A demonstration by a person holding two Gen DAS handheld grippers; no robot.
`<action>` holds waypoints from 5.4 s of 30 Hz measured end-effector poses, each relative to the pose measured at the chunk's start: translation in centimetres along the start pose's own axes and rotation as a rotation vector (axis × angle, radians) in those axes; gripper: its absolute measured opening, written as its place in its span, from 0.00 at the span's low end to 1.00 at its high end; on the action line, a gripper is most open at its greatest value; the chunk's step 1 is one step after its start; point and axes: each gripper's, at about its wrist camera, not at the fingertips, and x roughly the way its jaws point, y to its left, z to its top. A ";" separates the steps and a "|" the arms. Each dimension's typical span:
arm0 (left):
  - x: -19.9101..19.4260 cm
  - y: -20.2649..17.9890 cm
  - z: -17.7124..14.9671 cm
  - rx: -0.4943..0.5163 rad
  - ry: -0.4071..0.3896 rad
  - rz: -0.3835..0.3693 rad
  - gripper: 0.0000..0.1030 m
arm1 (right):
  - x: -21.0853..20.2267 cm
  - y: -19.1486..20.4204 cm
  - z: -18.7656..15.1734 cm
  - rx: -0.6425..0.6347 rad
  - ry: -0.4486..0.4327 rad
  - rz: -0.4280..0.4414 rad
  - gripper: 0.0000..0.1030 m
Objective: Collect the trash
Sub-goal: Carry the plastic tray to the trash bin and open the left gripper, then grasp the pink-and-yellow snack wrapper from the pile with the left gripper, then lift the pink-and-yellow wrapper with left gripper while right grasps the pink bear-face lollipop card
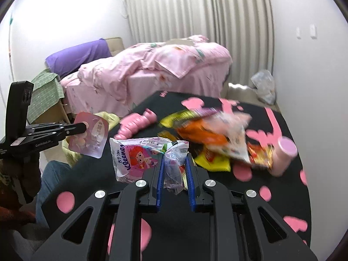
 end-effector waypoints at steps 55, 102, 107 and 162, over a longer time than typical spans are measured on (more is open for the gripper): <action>-1.1 14.8 -0.8 -0.391 -0.119 0.185 0.62 | 13.3 9.8 6.5 -0.228 0.095 0.163 0.58; 13.2 -7.9 5.6 0.025 0.197 -0.243 0.13 | 1.6 -9.0 -3.1 0.119 0.032 -0.157 0.71; 10.2 -5.2 4.9 -0.051 0.164 -0.209 0.13 | 2.1 -7.6 -2.0 0.089 0.020 -0.130 0.71; 6.1 0.9 -2.6 -0.124 0.258 -0.090 0.45 | 11.8 2.3 -3.7 -0.152 0.340 0.246 0.43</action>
